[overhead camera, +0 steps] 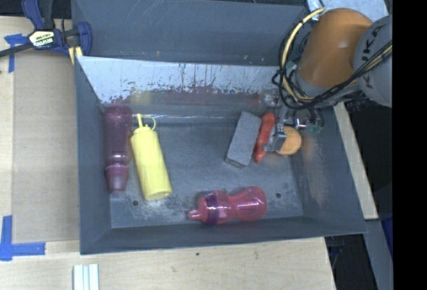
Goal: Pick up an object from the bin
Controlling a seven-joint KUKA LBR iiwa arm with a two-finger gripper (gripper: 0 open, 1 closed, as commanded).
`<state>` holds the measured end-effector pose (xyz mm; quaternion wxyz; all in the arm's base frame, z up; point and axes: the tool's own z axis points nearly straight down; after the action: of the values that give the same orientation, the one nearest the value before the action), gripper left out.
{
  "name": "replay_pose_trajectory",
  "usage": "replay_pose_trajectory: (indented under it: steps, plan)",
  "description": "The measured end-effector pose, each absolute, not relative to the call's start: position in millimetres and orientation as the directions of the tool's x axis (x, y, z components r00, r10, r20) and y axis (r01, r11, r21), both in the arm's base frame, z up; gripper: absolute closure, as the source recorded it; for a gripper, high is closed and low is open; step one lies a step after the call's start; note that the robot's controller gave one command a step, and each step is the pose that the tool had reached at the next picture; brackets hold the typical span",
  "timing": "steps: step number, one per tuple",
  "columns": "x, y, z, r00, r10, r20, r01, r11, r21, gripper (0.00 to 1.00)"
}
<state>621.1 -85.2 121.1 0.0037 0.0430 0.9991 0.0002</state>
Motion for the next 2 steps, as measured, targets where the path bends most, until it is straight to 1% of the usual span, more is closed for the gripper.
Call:
replay_pose_trajectory:
  steps: [1, 2]
  plan:
    - [625.9, -67.0, 113.3, -0.965, -0.261, -0.010, -0.261, 0.965, -0.003, 0.00]
    - [625.0, -73.3, 80.0, -0.990, -0.144, -0.009, -0.144, 0.990, 0.001, 0.00]
